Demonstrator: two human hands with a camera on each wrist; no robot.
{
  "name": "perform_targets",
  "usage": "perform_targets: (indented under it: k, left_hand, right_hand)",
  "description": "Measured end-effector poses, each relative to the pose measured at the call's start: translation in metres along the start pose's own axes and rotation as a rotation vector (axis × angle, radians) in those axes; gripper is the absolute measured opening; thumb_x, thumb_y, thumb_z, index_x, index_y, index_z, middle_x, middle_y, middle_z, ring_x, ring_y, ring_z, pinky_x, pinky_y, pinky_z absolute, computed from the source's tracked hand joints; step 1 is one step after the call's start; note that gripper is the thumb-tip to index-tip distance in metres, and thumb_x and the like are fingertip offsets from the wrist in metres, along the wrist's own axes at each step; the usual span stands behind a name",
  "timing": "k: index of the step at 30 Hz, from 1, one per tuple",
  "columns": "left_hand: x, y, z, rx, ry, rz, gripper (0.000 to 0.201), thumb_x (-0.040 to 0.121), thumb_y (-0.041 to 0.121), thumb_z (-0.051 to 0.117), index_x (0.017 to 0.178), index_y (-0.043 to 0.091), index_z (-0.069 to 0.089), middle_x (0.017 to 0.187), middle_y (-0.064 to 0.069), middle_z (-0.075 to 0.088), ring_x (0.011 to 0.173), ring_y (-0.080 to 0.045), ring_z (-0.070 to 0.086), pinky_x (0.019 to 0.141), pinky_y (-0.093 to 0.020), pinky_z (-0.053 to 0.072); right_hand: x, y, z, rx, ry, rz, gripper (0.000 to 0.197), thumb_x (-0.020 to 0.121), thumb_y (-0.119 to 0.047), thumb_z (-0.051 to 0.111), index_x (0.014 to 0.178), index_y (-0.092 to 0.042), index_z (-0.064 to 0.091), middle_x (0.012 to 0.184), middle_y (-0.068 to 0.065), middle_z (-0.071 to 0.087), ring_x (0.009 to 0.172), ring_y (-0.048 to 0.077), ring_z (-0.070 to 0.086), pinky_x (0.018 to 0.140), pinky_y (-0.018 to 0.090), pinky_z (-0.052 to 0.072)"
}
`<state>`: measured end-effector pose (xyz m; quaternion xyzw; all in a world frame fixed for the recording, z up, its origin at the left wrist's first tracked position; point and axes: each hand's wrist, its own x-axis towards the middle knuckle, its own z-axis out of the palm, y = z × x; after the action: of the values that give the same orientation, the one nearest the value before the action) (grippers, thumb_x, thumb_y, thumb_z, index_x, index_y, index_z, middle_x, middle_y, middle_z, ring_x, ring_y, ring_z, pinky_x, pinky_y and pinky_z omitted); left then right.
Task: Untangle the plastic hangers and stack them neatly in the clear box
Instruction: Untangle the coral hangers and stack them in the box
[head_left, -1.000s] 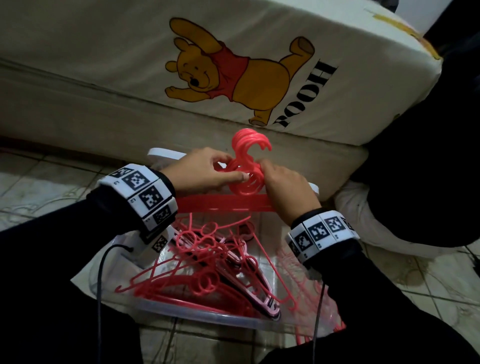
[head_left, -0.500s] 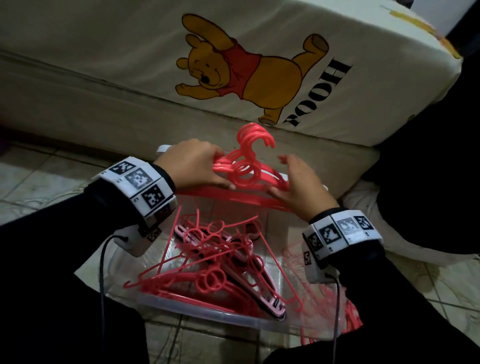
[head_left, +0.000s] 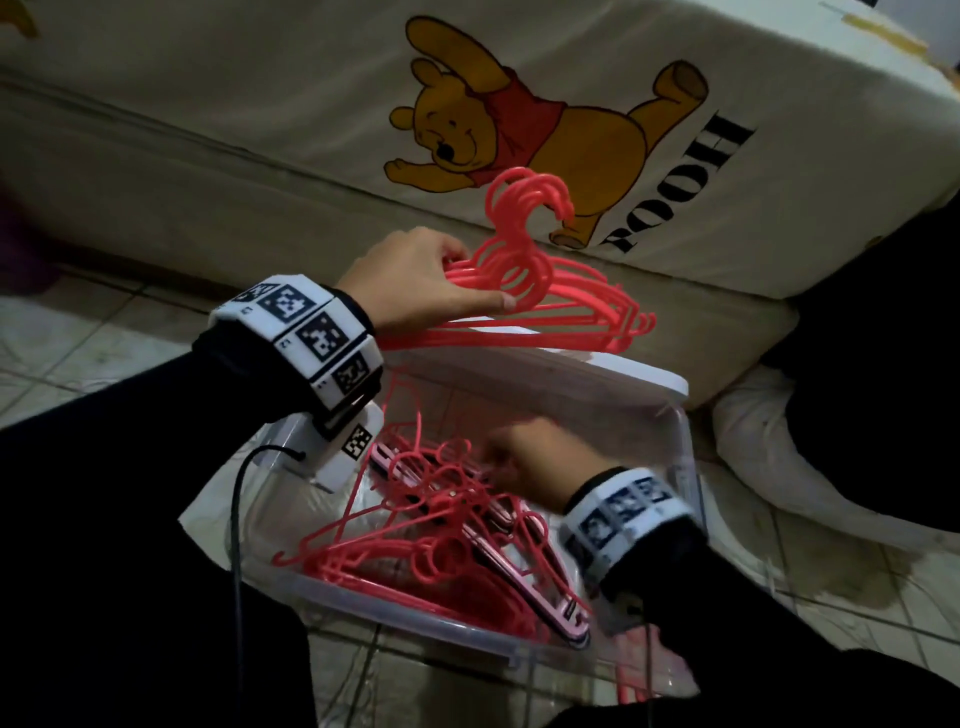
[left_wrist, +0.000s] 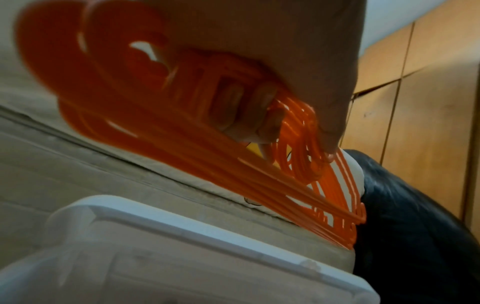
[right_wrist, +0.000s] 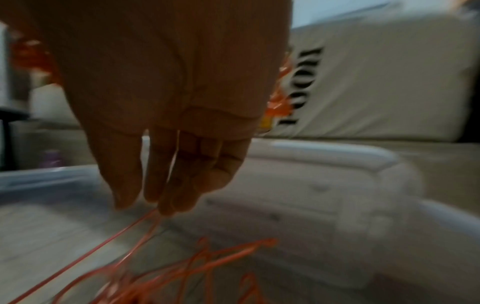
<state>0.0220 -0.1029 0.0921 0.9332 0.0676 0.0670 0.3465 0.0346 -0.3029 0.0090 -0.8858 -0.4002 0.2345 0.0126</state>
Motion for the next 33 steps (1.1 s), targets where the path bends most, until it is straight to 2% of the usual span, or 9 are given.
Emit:
perform_targets:
  k: [4, 7, 11, 16, 20, 23, 27, 30, 33]
  left_hand:
    - [-0.001, 0.002, 0.0, -0.023, 0.025, 0.011, 0.055, 0.057, 0.076, 0.062, 0.077, 0.025, 0.068, 0.074, 0.005, 0.069, 0.073, -0.015, 0.064, 0.076, -0.046, 0.054]
    - [-0.001, -0.001, -0.001, -0.03, 0.023, 0.0, 0.054, 0.058, 0.076, 0.063, 0.075, 0.025, 0.067, 0.072, 0.004, 0.068, 0.072, -0.016, 0.064, 0.075, -0.045, 0.054]
    - [-0.001, -0.006, -0.003, -0.015, 0.02, -0.008, 0.052, 0.057, 0.078, 0.062, 0.074, 0.028, 0.066, 0.071, 0.01, 0.066, 0.072, -0.011, 0.062, 0.074, -0.039, 0.054]
    - [-0.001, -0.01, -0.006, -0.023, 0.063, -0.011, 0.053, 0.059, 0.076, 0.063, 0.077, 0.026, 0.067, 0.073, 0.008, 0.067, 0.072, -0.012, 0.064, 0.074, -0.042, 0.055]
    - [0.0, -0.009, -0.008, -0.046, 0.128, -0.005, 0.044, 0.063, 0.072, 0.066, 0.069, 0.029, 0.063, 0.067, 0.009, 0.064, 0.068, -0.011, 0.062, 0.064, -0.031, 0.048]
    - [0.001, -0.007, -0.01, -0.068, 0.187, 0.0, 0.039, 0.065, 0.069, 0.068, 0.067, 0.031, 0.061, 0.065, 0.011, 0.062, 0.065, -0.008, 0.059, 0.06, -0.029, 0.043]
    - [0.001, -0.006, -0.015, -0.113, 0.261, 0.0, 0.039, 0.065, 0.067, 0.069, 0.074, 0.029, 0.064, 0.07, 0.011, 0.065, 0.071, -0.007, 0.063, 0.064, -0.027, 0.048]
    - [0.001, -0.005, -0.017, -0.179, 0.292, 0.002, 0.047, 0.064, 0.068, 0.07, 0.088, 0.027, 0.069, 0.079, 0.013, 0.068, 0.076, -0.001, 0.064, 0.071, -0.026, 0.052]
    - [0.002, -0.003, -0.018, -0.234, 0.302, -0.003, 0.061, 0.058, 0.076, 0.067, 0.094, 0.026, 0.069, 0.083, 0.014, 0.068, 0.077, 0.004, 0.064, 0.069, -0.021, 0.05]
  right_hand:
    - [0.02, -0.039, 0.04, -0.178, -0.059, -0.223, 0.031, 0.093, -0.02, 0.05, 0.124, -0.017, 0.052, 0.119, 0.013, 0.059, 0.105, 0.033, 0.06, 0.083, 0.045, 0.051]
    - [0.024, -0.048, 0.055, -0.307, -0.07, -0.281, 0.03, 0.095, -0.009, 0.043, 0.124, -0.009, 0.051, 0.115, 0.016, 0.06, 0.103, 0.035, 0.06, 0.077, 0.047, 0.053]
    - [0.028, -0.046, 0.055, -0.32, -0.055, -0.32, 0.033, 0.094, -0.008, 0.045, 0.127, -0.004, 0.051, 0.11, 0.019, 0.061, 0.1, 0.036, 0.061, 0.076, 0.047, 0.053]
    - [0.036, -0.035, 0.033, -0.197, 0.11, -0.258, 0.024, 0.093, -0.019, 0.048, 0.106, -0.008, 0.063, 0.1, 0.015, 0.062, 0.098, 0.034, 0.06, 0.074, 0.041, 0.048]
    - [0.034, -0.023, 0.009, -0.066, 0.251, -0.207, 0.014, 0.087, -0.021, 0.055, 0.093, -0.013, 0.065, 0.092, 0.012, 0.062, 0.092, 0.033, 0.06, 0.075, 0.038, 0.049]
    - [0.027, -0.01, -0.009, 0.086, 0.352, -0.125, 0.011, 0.084, -0.017, 0.059, 0.092, -0.013, 0.067, 0.092, 0.012, 0.059, 0.089, 0.035, 0.06, 0.073, 0.036, 0.045]
    - [0.009, 0.016, -0.025, 0.186, 0.43, -0.026, 0.012, 0.079, -0.01, 0.063, 0.089, -0.016, 0.063, 0.082, 0.006, 0.064, 0.083, 0.028, 0.06, 0.069, 0.029, 0.04]
    - [-0.008, 0.032, -0.033, 0.198, 0.425, 0.026, 0.016, 0.074, -0.006, 0.069, 0.086, -0.016, 0.066, 0.07, -0.005, 0.057, 0.076, 0.021, 0.06, 0.065, 0.025, 0.036]
    - [-0.021, 0.043, -0.038, 0.295, 0.462, 0.026, 0.014, 0.072, -0.004, 0.074, 0.079, -0.012, 0.065, 0.068, -0.003, 0.063, 0.071, 0.02, 0.063, 0.068, 0.026, 0.043]
